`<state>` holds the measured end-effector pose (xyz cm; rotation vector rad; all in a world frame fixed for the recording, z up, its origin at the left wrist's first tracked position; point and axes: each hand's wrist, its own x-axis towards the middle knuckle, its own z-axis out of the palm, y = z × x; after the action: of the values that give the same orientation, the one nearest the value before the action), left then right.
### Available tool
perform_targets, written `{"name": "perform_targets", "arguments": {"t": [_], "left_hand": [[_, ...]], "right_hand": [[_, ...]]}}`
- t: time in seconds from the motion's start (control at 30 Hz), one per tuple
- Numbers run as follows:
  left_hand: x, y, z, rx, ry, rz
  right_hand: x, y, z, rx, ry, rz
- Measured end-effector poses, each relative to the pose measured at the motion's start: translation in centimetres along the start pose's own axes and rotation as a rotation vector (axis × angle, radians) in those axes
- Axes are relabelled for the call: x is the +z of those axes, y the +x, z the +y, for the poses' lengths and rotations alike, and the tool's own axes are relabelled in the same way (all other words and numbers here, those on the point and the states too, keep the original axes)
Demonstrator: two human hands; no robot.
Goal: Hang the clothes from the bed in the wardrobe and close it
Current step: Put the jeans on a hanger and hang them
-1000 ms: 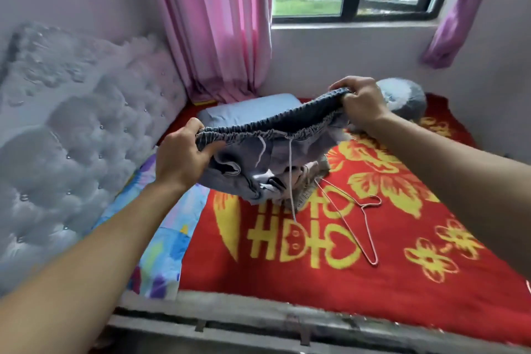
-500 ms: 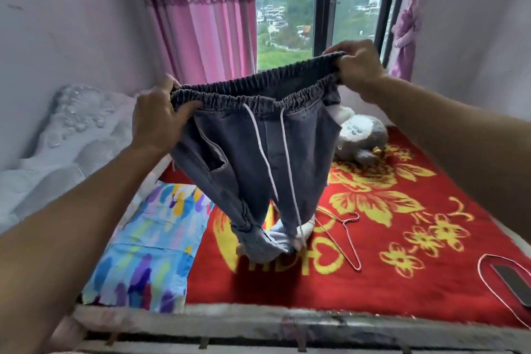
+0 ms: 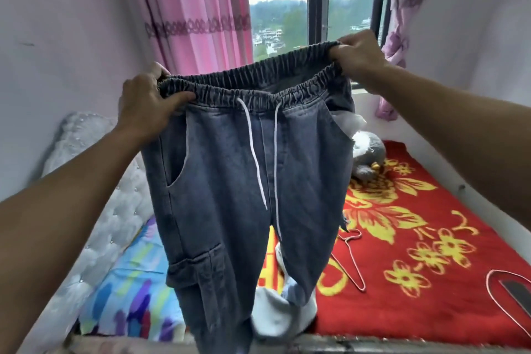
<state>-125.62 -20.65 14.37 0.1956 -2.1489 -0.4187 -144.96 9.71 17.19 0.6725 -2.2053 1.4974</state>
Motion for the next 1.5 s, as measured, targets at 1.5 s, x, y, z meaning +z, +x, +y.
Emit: {"name": "perform_targets", "arguments": {"t": [1.5], "left_hand": [[64.6,-35.8,-28.3,-0.930,0.249,-0.741]], "right_hand": [[30.9,-15.0,82.0,1.391,-0.475,-0.081]]}}
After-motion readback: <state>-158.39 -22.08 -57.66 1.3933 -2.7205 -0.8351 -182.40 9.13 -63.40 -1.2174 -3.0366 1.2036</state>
